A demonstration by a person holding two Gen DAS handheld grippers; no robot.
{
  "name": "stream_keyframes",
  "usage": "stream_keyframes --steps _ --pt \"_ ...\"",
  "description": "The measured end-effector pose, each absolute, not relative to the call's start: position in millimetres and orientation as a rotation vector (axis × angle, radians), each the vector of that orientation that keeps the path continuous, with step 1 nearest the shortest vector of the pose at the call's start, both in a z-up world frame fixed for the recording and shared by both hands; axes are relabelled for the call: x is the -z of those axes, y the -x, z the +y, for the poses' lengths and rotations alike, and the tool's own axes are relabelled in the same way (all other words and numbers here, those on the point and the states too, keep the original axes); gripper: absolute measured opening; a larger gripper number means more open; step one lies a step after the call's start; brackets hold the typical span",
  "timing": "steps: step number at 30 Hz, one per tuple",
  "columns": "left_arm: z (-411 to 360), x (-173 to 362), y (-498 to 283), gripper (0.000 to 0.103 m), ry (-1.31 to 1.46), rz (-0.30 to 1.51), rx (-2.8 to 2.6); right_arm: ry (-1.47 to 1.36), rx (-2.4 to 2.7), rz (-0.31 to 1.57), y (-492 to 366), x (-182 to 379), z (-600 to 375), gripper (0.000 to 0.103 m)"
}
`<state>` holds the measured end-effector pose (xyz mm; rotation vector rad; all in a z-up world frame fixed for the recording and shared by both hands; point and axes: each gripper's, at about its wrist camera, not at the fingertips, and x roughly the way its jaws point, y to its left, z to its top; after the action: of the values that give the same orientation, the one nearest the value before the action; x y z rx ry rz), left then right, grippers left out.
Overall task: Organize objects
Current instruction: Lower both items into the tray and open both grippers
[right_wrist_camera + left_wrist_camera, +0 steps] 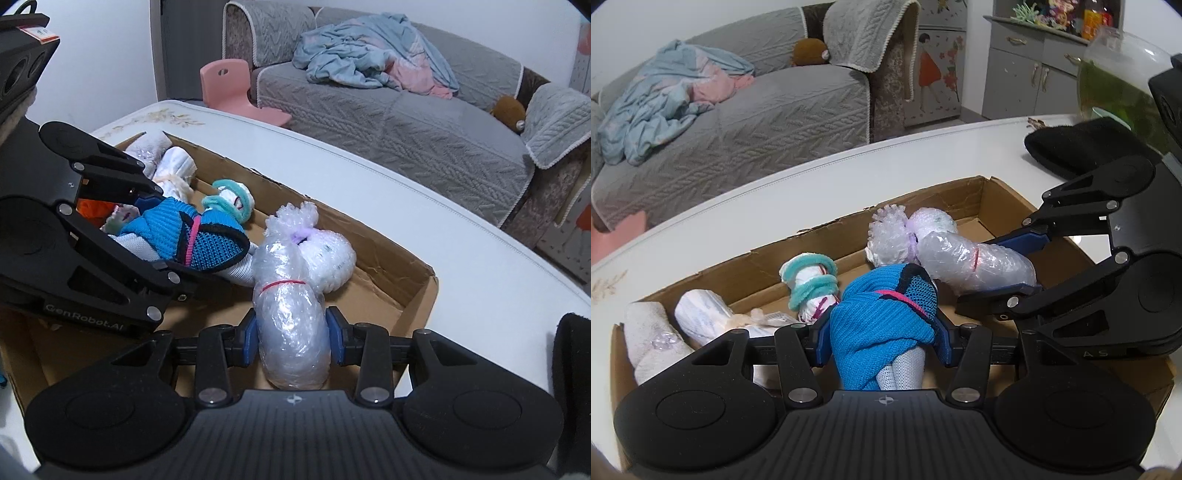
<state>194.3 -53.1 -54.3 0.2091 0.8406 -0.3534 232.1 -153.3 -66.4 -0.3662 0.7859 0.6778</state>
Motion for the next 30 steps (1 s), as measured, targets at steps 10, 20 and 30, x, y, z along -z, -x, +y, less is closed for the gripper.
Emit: stream_keyframes --steps 10,20,30 --pt "-54.5 56.5 -195.9 0.062 -0.203 0.83 0.342 0.45 -0.643 0.731 -226.8 65.6 -152.5 0.04" --pt "-52.6 55.2 -197.5 0.078 -0.184 0.836 0.344 0.513 -0.62 0.699 -222.1 66.4 -153.5 0.047" --pt "-51.2 52.1 -197.6 0.087 -0.172 0.844 0.333 0.524 -0.623 0.694 -223.9 59.5 -154.5 0.051"
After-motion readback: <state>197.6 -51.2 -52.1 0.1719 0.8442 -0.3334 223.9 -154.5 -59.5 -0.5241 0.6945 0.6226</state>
